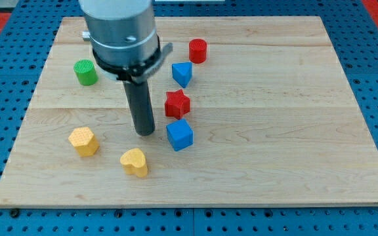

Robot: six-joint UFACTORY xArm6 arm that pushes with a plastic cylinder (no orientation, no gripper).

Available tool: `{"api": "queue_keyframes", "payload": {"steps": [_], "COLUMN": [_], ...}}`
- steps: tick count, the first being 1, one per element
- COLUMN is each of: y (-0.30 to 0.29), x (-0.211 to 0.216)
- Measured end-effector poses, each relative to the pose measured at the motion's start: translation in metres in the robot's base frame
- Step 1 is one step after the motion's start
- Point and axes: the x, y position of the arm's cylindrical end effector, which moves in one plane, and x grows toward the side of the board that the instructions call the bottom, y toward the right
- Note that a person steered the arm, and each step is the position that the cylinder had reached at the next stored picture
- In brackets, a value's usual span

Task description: Move the yellow hexagon to the center left

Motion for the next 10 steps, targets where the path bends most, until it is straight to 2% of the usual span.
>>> {"api": "queue_keyframes", "payload": {"steps": [1,2,3,4,6,7,8,10], "y": [-0.055,-0.112,-0.108,-0.157,-0.109,-0.129,-0.185,-0.14], "x": [0.023,0.014,0.064,0.053,-0.001,0.042,0.02,-0.02]}}
